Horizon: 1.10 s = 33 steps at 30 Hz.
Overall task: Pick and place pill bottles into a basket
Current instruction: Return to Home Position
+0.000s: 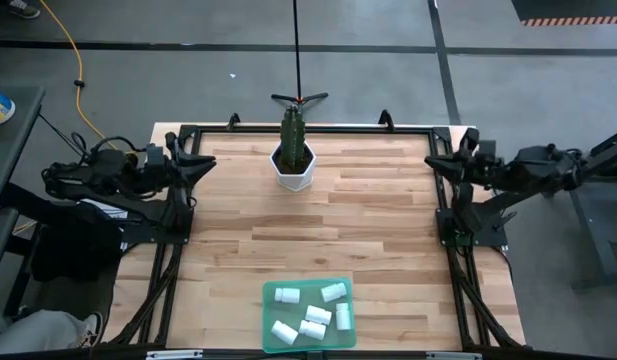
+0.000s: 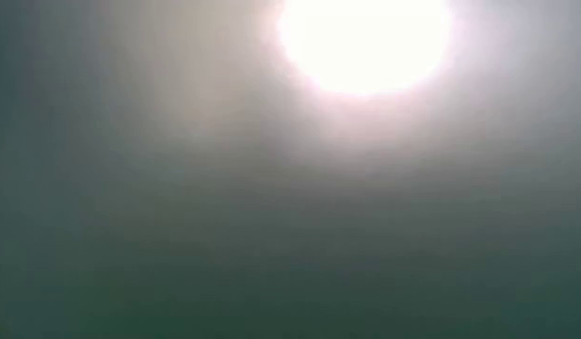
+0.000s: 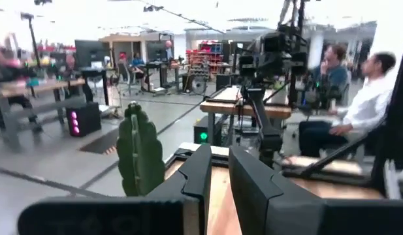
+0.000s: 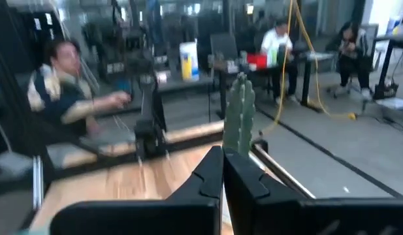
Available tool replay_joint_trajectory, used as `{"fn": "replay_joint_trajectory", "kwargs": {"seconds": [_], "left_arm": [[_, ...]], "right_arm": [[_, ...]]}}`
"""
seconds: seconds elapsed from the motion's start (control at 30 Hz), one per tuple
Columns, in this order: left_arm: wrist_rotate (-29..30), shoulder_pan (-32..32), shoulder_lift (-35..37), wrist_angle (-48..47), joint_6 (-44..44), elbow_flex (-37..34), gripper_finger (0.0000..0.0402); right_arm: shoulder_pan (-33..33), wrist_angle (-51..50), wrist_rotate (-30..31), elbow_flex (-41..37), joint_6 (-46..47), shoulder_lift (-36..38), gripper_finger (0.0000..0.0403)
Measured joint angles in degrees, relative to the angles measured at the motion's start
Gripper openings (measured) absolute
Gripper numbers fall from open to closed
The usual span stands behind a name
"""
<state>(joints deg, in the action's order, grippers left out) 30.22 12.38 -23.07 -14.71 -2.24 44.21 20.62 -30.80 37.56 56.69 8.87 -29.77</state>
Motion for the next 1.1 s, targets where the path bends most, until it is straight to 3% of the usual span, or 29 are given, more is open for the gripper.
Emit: {"fn": "replay_joint_trajectory", "kwargs": {"seconds": [0.13,0.33,0.57,0.67,0.87,0.97,1.1], "left_arm": [[-4.48,0.00,0.09,-0.08,-6.67,0.00,0.0090],[-8.03,0.00,2.40,-0.64,-9.41,0.00,0.0090],[-9.66,0.02,13.54,-9.86,-6.88,-0.02,0.0090],[-13.36,0.00,17.96,-10.36,-6.15,-0.41,0.0090],[-14.73,0.00,22.79,-10.72,-5.94,-6.78,0.0090],[-13.97,0.00,22.34,-6.65,-3.85,-10.93,0.0090],[-18.94,0.00,22.65,6.10,-3.69,-19.88,0.0090]], "right_arm": [[-0.02,11.30,0.16,-9.75,-2.68,6.01,0.0002],[-0.02,22.00,1.95,-19.48,-4.85,11.56,0.0002],[-0.02,22.14,3.45,-22.87,-1.56,13.02,0.0001],[-0.02,22.13,4.22,-22.89,-2.01,12.93,0.0001],[-0.02,21.96,6.03,-22.89,-2.63,12.93,0.0001],[-0.02,19.83,6.93,-22.89,0.53,12.95,0.0001],[-0.02,13.69,7.11,-22.89,6.25,12.91,0.0001]]}}
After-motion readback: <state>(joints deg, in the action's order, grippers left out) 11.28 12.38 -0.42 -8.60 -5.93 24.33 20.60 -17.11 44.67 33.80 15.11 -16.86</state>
